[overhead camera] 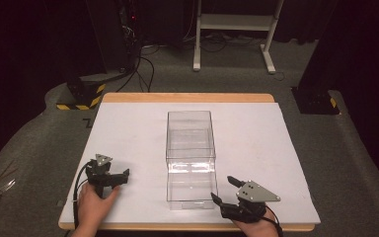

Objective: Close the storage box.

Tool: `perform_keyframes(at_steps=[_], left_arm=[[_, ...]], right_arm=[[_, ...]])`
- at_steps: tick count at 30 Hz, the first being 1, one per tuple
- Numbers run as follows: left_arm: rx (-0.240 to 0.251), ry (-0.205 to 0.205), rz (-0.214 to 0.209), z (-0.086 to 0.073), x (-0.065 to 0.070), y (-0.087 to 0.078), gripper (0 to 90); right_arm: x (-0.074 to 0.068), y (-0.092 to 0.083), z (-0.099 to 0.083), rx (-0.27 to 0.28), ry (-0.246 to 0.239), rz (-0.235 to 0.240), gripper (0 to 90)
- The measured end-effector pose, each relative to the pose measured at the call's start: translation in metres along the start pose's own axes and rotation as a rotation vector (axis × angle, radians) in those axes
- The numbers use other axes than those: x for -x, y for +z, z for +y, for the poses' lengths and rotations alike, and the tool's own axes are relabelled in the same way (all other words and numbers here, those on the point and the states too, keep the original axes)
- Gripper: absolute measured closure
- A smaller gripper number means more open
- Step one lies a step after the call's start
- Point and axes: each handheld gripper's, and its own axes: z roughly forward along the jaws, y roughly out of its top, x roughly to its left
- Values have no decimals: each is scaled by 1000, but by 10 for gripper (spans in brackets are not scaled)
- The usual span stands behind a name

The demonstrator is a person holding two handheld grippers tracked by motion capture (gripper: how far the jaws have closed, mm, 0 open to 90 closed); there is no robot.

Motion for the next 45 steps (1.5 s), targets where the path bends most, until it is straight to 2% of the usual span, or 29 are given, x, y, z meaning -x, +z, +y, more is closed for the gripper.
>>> perform_keyframes(at_steps=[8,19,26,35,45], left_arm=[[0,0,0,0,0,0,7],[0,0,0,0,0,0,7],[0,0,0,0,0,0,7],[0,-1,-1,0,0,0,7],[0,0,-1,0,0,0,7]], right_arm=[[-4,5,-3,-11,-1,38,254],[-8,11,-6,-33,-10,60,248],[-7,13,-5,-24,-16,46,245],[-2,23,-1,-5,12,6,263],[-4,17,-6,-1,5,17,268]])
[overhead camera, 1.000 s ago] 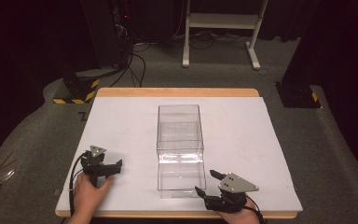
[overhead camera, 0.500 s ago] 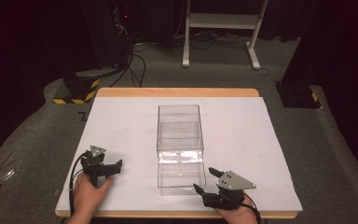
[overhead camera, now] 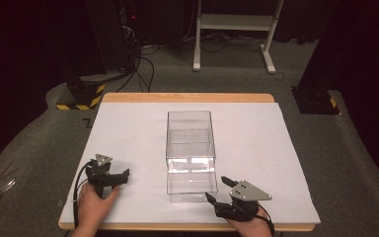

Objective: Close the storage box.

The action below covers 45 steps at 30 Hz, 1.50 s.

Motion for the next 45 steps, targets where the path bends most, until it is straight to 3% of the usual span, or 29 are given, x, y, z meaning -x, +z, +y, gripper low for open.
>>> perform_keyframes(at_steps=[8,35,45], left_arm=[[0,-1,0,0,0,0,7],[-1,-1,-1,0,0,0,7],[0,-1,0,0,0,0,7]], right_arm=[[3,7,-7,-47,-1,-12,273],[10,29,0,-52,18,-41,202],[18,38,3,-81,22,-49,188]])
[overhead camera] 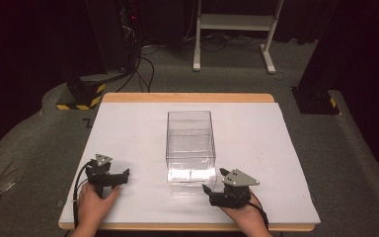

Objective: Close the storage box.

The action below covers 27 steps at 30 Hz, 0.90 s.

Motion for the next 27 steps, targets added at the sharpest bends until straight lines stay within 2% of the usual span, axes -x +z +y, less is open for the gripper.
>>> perform_keyframes(at_steps=[12,27], left_arm=[[0,0,0,0,0,0,7],[0,0,0,0,0,0,7]], right_arm=[[9,15,6,-24,14,-12,187],[20,30,12,-16,45,-39,186]])
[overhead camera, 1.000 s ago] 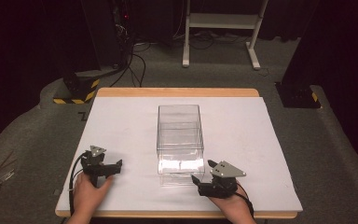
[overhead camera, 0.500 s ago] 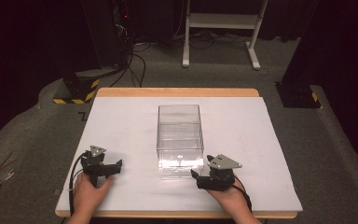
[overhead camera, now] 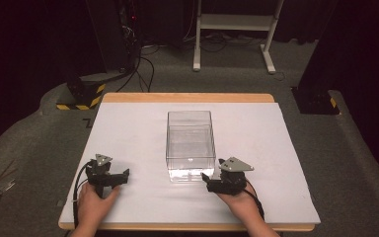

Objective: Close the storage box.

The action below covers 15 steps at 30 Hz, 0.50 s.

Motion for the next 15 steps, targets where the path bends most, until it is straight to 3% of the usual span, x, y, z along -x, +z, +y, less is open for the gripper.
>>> perform_keyframes(at_steps=[15], left_arm=[[0,0,0,0,0,0,7]], right_arm=[[11,14,8,-2,28,-24,196]])
